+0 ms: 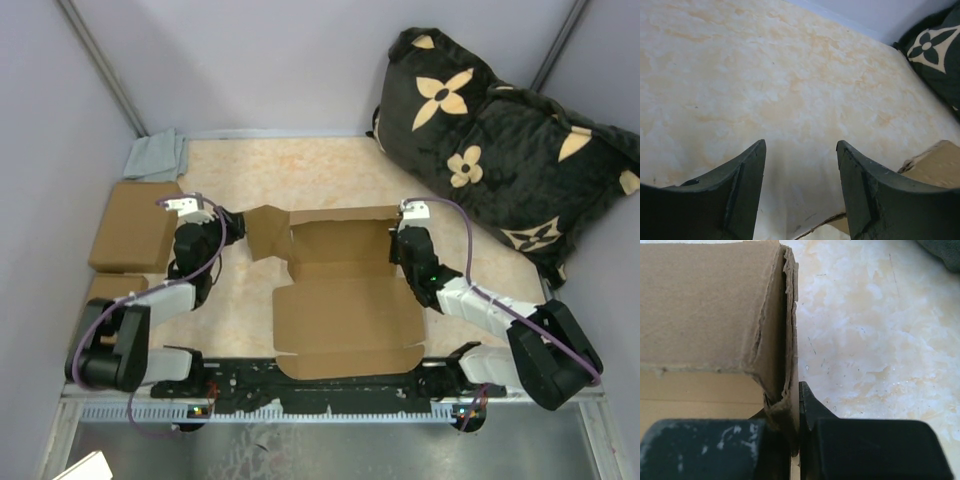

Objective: Fold the paper box

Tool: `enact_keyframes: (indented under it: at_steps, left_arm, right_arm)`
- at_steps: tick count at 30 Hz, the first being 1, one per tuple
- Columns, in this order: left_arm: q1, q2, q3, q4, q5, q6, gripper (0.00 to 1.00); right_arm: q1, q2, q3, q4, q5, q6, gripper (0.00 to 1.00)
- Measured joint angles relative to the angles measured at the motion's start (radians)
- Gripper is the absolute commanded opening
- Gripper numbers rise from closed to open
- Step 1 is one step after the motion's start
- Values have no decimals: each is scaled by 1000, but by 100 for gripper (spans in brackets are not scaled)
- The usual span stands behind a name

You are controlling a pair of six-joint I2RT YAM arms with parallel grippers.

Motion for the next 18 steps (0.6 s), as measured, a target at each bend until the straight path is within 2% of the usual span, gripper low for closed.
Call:
enact_keyframes:
  at_steps: [3,6,8,9,14,18]
  left_arm:
    - [38,105,0,89,55,-3,62]
    - [84,208,-8,203,183,-40,59]
    - [111,259,-65,364,286,-99,58]
    - [120,262,-73,380,298,-105,58]
    - [151,336,-207,661,485,-219,55]
    - [152,393,-220,734,659,-308,53]
  right_arm:
    - [0,-8,0,-14,-15,0,0]
    - [0,-12,0,-24,-24,0,0]
    - [-2,-13,5,-34,-30,0,0]
    - [-4,-13,11,-43,-34,0,0]
    - [-17,-10,34,-77,-43,-9,0]
    - [-34,15,69,-99,-50,-13,0]
